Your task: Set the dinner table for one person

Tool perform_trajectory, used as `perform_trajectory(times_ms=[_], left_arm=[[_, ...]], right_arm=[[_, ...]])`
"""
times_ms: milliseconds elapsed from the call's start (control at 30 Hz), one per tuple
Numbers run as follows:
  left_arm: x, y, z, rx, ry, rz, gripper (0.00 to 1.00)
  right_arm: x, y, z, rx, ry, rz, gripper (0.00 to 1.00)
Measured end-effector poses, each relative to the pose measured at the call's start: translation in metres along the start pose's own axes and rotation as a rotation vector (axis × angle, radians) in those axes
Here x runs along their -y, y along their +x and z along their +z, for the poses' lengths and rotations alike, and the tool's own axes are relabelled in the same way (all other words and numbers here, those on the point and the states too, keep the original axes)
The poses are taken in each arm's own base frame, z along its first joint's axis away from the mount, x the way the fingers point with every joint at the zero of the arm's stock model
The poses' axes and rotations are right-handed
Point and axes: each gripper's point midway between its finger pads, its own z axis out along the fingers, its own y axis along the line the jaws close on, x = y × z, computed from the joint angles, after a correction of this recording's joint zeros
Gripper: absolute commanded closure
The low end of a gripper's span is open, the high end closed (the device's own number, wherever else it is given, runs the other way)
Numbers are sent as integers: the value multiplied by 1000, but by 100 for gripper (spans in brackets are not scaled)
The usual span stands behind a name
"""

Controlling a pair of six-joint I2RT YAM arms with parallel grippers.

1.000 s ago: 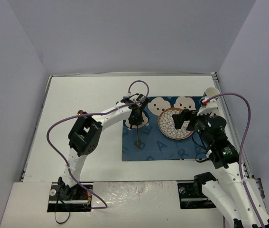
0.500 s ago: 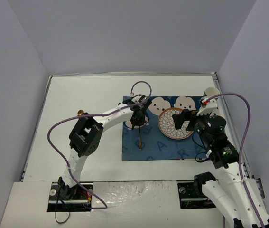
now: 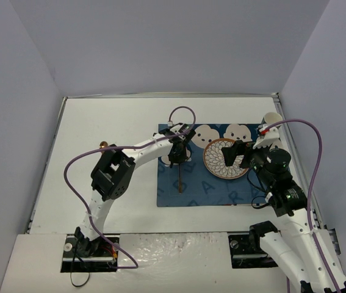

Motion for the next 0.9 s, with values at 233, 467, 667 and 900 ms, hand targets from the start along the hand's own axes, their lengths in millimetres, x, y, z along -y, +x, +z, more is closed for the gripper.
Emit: perform_trajectory(times_ms=[233, 467, 667, 900], left_arm=[[-2, 5, 9, -17, -12, -2, 96], [-2, 5, 9, -17, -13, -14, 90], [-1, 4, 8, -15, -11, -23, 65], [-8, 2, 2, -6, -36, -5, 59]], right_arm=[[1, 3, 0, -6, 1, 0, 0], [1, 6, 1, -13, 3, 1, 0], [1, 6, 0, -13, 3, 1, 0], [1, 6, 0, -14, 1, 1, 0]])
